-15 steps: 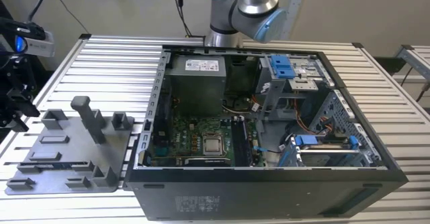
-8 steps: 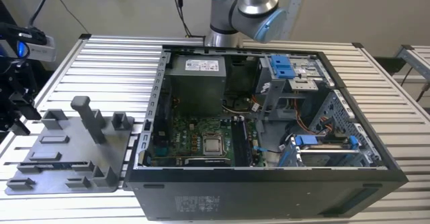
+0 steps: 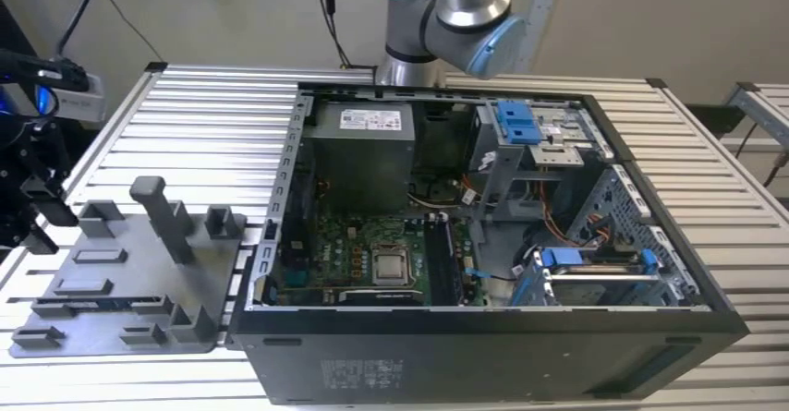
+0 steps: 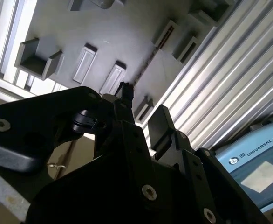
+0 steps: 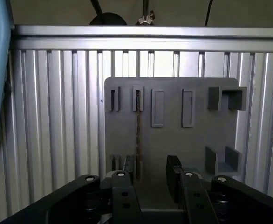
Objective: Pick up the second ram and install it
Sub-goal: 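Pick up the second ram and move it above second insertion slot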
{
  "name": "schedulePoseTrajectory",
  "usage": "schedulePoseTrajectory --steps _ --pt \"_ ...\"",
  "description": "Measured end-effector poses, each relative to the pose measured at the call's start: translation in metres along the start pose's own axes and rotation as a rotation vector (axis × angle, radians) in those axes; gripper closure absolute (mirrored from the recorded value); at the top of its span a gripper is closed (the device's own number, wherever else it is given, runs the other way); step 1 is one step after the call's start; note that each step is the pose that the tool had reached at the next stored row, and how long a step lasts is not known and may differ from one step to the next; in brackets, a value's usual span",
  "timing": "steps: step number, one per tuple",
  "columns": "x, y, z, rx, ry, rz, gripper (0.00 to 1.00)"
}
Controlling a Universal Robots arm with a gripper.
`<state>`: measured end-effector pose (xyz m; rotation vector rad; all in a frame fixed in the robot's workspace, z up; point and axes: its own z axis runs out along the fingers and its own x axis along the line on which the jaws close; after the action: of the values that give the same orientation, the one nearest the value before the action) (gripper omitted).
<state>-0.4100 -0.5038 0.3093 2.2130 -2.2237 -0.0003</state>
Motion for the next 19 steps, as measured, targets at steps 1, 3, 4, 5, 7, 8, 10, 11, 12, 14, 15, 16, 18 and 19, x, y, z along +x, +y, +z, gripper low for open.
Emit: schedulePoseTrajectory --steps 1,3,4,5,7,8,10,11,12,14,15,16,18,19 --pt "0.0002 0.0 0.0014 0.0 0.0 0.0 0.58" --pt "0.0007 0.0 0.004 0.0001 0.0 -0.001 0.58" --pt "0.0009 0.0 0.0054 0.0004 0.0 -0.002 0.58" --pt "0.0011 0.0 0.0068 0.0009 0.0 -0.003 0.58" --pt "0.0015 -0.0001 0.0098 0.0023 0.0 -0.005 0.58" --pt "0.0016 0.0 0.0113 0.0027 0.0 -0.006 0.58" --pt "0.0018 -0.0001 0.0143 0.0041 0.0 -0.008 0.58" --pt "0.0019 -0.0001 0.0158 0.0047 0.0 -0.009 0.58" --pt "0.002 -0.0001 0.0173 0.0054 0.0 -0.011 0.58" --pt "0.002 -0.0002 0.0203 0.0069 0.0001 -0.013 0.58" --pt "0.002 -0.0002 0.0217 0.0079 0.0 -0.015 0.58" --pt "0.002 -0.0001 0.0231 0.0087 0.0 -0.016 0.58" --pt "0.002 -0.0001 0.0257 0.0098 0.0 -0.019 0.58" --pt "0.0021 -0.0001 0.027 0.0099 0.0 -0.02 0.58"
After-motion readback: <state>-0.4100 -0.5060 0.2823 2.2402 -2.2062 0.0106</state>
